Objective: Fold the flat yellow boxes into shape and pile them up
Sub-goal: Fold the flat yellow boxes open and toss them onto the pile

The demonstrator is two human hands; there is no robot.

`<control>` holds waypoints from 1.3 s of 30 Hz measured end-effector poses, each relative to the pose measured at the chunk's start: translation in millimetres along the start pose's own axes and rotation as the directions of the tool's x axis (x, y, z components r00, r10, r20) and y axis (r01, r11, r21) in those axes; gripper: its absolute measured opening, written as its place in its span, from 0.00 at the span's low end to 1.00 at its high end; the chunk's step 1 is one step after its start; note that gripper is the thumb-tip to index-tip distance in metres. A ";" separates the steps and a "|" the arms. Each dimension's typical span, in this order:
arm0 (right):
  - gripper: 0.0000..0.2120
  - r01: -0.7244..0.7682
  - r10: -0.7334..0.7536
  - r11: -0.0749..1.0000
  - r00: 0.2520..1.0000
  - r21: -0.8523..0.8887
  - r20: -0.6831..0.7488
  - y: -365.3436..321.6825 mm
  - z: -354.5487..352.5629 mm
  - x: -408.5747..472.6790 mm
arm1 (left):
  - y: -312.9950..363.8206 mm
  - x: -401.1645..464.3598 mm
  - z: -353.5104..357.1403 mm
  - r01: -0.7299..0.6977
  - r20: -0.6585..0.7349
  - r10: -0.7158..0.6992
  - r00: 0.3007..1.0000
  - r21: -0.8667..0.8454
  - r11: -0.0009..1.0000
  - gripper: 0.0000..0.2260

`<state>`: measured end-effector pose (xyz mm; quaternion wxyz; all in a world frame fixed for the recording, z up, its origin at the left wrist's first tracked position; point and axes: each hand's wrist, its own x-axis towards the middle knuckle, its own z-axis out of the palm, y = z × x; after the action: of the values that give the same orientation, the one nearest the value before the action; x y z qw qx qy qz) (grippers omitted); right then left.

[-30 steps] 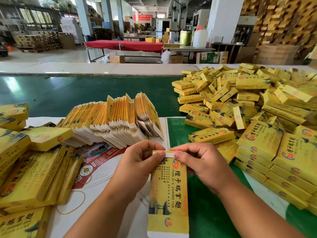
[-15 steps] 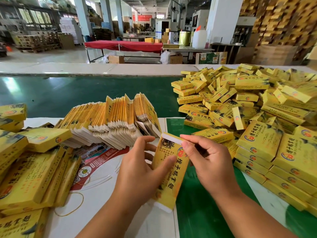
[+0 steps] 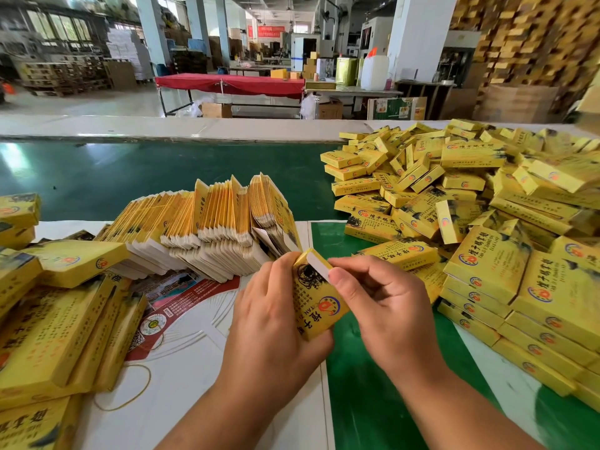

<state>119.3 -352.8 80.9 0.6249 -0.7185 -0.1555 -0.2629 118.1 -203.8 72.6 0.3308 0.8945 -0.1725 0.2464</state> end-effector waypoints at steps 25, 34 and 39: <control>0.18 0.315 -0.246 0.787 0.949 -0.531 0.198 -17.7 6.7 -3.6 | -2.2 1.0 -3.9 0.084 0.015 -0.084 0.996 0.001 0.996 0.33; 0.09 -0.061 0.052 0.941 0.998 -0.334 -0.035 4.6 -12.0 10.5 | -3.6 4.1 -11.5 0.037 0.207 -0.007 0.978 -0.143 0.989 0.44; 0.08 -0.550 0.562 0.827 0.817 0.115 -0.128 19.9 -32.4 30.8 | -7.0 9.6 -35.6 -0.024 0.274 0.187 0.943 -0.505 0.863 0.37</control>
<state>149.4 -391.2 84.9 0.7103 -0.6865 0.1010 -0.1188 117.7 -176.0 97.9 0.5030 0.7963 -0.3292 0.0666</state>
